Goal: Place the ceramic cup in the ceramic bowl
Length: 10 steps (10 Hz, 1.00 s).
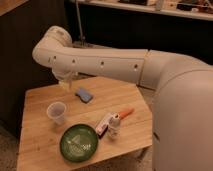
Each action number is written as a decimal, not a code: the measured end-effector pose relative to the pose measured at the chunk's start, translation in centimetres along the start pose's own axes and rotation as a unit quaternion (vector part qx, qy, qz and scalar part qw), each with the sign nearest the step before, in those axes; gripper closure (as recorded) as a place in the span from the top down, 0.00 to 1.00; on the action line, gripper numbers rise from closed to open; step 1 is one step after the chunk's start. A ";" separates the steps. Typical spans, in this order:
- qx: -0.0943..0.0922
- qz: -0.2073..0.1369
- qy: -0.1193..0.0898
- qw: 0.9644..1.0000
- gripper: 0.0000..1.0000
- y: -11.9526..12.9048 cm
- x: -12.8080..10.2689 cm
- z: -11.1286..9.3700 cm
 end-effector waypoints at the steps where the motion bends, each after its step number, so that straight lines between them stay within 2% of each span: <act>1: 0.022 0.041 -0.010 0.999 0.61 0.3 -1.6 0.3; 2: 0.054 0.067 -0.006 0.996 0.61 0.1 -2.9 0.7; 3: 0.099 0.100 0.019 0.990 0.61 -0.3 -4.3 1.3; 4: 0.129 0.118 0.058 0.983 0.61 -0.8 -5.2 1.7; 5: 0.142 0.135 0.113 0.974 0.61 -1.4 -5.6 1.5; 6: 0.149 0.156 0.185 0.959 0.61 -2.7 -5.6 0.9; 7: 0.152 0.168 0.220 0.949 0.61 -3.3 -5.6 0.4; 9: 0.155 0.190 0.286 0.926 0.61 -4.5 -5.6 -1.2; 10: 0.153 0.195 0.304 0.920 0.61 -4.9 -5.4 -1.7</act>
